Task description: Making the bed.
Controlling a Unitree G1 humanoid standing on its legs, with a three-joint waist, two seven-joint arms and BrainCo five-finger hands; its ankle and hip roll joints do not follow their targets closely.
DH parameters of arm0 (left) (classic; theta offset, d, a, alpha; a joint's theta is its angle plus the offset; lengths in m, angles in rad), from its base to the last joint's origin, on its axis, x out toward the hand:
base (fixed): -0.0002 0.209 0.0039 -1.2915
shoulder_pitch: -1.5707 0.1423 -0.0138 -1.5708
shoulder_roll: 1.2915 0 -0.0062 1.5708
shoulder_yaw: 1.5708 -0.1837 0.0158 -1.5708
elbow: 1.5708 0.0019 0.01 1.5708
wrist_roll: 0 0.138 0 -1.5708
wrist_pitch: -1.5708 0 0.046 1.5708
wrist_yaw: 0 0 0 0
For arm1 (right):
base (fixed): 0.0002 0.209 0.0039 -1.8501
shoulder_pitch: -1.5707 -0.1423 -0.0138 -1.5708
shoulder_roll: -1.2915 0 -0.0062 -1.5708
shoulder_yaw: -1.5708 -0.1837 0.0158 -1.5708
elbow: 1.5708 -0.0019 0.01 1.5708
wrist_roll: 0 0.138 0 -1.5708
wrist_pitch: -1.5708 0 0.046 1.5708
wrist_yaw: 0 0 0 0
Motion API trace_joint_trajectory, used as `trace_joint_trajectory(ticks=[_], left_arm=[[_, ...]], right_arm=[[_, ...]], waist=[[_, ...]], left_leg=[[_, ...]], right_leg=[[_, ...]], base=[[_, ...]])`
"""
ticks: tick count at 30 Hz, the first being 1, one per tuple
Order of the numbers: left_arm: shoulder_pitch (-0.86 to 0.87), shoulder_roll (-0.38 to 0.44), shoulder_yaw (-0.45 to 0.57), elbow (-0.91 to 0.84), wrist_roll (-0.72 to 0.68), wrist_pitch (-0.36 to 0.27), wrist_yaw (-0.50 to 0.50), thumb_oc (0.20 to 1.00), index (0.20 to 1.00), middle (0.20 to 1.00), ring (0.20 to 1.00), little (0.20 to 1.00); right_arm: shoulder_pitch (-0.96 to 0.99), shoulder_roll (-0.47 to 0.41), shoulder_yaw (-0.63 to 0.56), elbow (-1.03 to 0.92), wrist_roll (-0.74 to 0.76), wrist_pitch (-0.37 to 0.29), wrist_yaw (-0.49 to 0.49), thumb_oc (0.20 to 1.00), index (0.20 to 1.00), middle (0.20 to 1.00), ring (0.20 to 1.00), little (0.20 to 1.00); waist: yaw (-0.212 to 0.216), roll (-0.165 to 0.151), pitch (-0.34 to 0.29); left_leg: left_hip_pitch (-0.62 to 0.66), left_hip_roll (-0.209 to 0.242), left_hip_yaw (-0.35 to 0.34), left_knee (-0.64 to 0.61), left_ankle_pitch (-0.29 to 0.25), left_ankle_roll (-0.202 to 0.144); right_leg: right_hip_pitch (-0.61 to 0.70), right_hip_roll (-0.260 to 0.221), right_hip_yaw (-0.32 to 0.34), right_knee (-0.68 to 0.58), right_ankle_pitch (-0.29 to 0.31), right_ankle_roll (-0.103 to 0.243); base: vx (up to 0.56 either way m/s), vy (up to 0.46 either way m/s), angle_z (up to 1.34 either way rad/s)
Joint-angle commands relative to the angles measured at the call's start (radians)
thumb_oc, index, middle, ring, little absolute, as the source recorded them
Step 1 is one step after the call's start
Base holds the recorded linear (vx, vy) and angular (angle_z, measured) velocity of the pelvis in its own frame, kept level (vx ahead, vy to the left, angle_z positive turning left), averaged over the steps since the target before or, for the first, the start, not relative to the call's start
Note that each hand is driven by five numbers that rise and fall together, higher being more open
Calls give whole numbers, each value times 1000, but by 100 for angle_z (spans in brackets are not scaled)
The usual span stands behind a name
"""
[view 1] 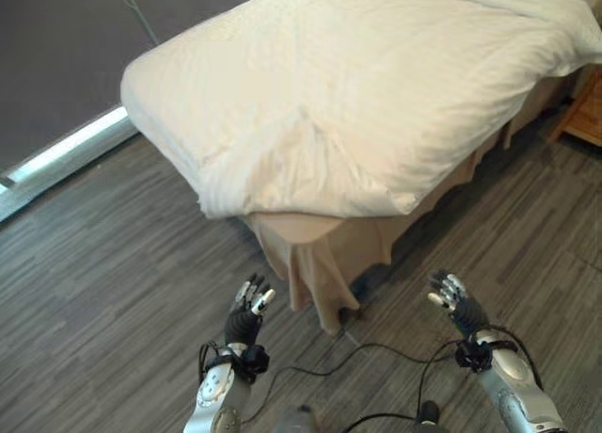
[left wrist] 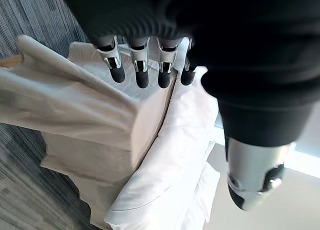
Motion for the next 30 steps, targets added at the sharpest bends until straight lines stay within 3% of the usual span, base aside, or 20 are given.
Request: trace_joint_trajectory(ticks=[1,3,4,6,7,10,11,12,13,15,17,19,22,27,29,30], left_arm=[[-32,27,16,-62,-36,-57,-8,1000,1000,1000,1000,1000],[-33,28,16,-61,-34,-57,-11,1000,1000,1000,1000,1000],[-32,29,9,-54,-37,-54,-15,1000,1000,1000,1000,1000],[-44,34,-1,-35,-39,-55,-9,1000,1000,1000,1000,1000],[-48,33,-8,-26,-41,-52,-12,1000,1000,1000,1000,1000],[-52,40,-20,-21,-28,-42,-11,1000,1000,1000,1000,1000],[-50,56,-11,-15,-4,-40,-16,1000,1000,1000,1000,1000],[-53,72,-12,-12,17,-39,-16,1000,1000,1000,1000,1000],[-79,99,-13,5,38,-42,-4,1000,1000,1000,1000,1000],[-88,112,3,-10,38,-51,-3,1000,1000,1000,1000,1000],[-81,120,20,-13,71,-50,-7,1000,1000,1000,1000,1000],[-89,108,13,-2,60,-52,-11,1000,1000,1000,1000,1000],[-82,95,10,-7,46,-51,-14,1000,1000,1000,1000,1000],[-80,79,-44,-14,16,-33,-33,1000,1000,1000,1000,1000],[-86,79,-63,-20,14,-27,-39,1000,1000,1000,1000,1000],[-86,82,-67,-24,19,-28,-43,1000,1000,1000,1000,1000]], right_arm=[[-18,-10,10,-15,-14,-43,10,1000,1000,1000,1000,1000],[-15,-10,6,-11,-15,-42,12,1000,1000,1000,1000,1000],[-15,-7,0,-9,-11,-42,9,1000,1000,1000,1000,1000],[-16,-2,-13,-16,-5,-50,-2,1000,1000,1000,1000,1000],[-14,7,-16,-16,-5,-49,-7,1000,1000,1000,1000,1000],[-17,23,-19,-23,-11,-49,-16,1000,1000,1000,1000,1000],[-26,45,-17,-22,-11,-47,-12,1000,1000,1000,1000,1000],[-24,55,-11,-17,-13,-45,-8,1000,1000,1000,1000,1000],[-30,62,-2,-17,-12,-48,-18,1000,1000,1000,1000,1000],[-31,75,8,-25,28,-46,6,1000,1000,1000,1000,1000],[-7,68,8,-30,9,-41,25,1000,1000,1000,1000,1000],[-7,55,15,-10,-13,-34,29,1000,1000,1000,1000,1000],[-13,50,16,-8,-11,-35,36,1000,1000,1000,1000,1000],[-10,40,-18,6,-11,-40,15,1000,1000,1000,1000,1000],[8,40,-38,8,-16,-41,11,1000,1000,1000,1000,1000],[10,44,-46,11,-23,-41,10,1000,1000,1000,1000,1000]], waist=[[18,17,-76],[19,18,-81],[24,15,-79],[14,1,-73],[7,-3,-73],[4,-3,-67],[-2,-6,-49],[-12,-10,-43],[-37,-16,-30],[-45,-15,-24],[-32,-24,-33],[-28,-50,-61],[-22,-59,-78],[-32,-78,-91],[-43,-80,-87],[-50,-79,-75]], left_leg=[[29,64,-24,-70,180,-13],[31,54,-29,-99,159,-10],[36,23,6,-155,100,8],[15,-11,92,-132,25,45],[5,-24,120,-120,13,55],[10,-60,115,-133,-6,80],[27,-80,141,-148,-17,112],[34,-86,145,-152,-18,120],[35,-88,136,-151,-13,124],[33,-85,127,-147,-6,132],[27,-84,127,-138,-13,139],[25,-94,115,-138,-13,133],[38,-90,124,-149,-12,128],[51,-95,134,-155,-22,133],[51,-113,131,-160,-30,146],[59,-120,138,-166,-35,159]], right_leg=[[-35,46,-15,60,-78,45],[-30,46,-19,57,-77,49],[-27,38,-20,60,-77,58],[-44,1,-23,83,-64,75],[-45,-13,-30,81,-57,80],[-69,-42,-19,114,-39,94],[-117,-67,24,190,-12,118],[-135,-69,82,213,6,130],[-161,-27,204,236,13,134],[-187,35,293,252,-15,126],[-162,27,272,241,-25,120],[-95,41,257,121,-59,103],[-68,52,243,77,-55,105],[-63,41,246,53,-23,124],[-76,23,251,77,2,139],[-116,-1,246,147,47,149]], base=[[43,97,54],[55,116,82],[32,208,50],[-28,236,2],[-27,272,17],[-12,250,17],[-26,375,-14],[-59,306,-32],[-54,146,-43],[-31,79,-42],[8,-1,-19],[69,-58,-12],[70,-37,12],[19,38,-4],[-16,110,-9],[-47,104,-10]])
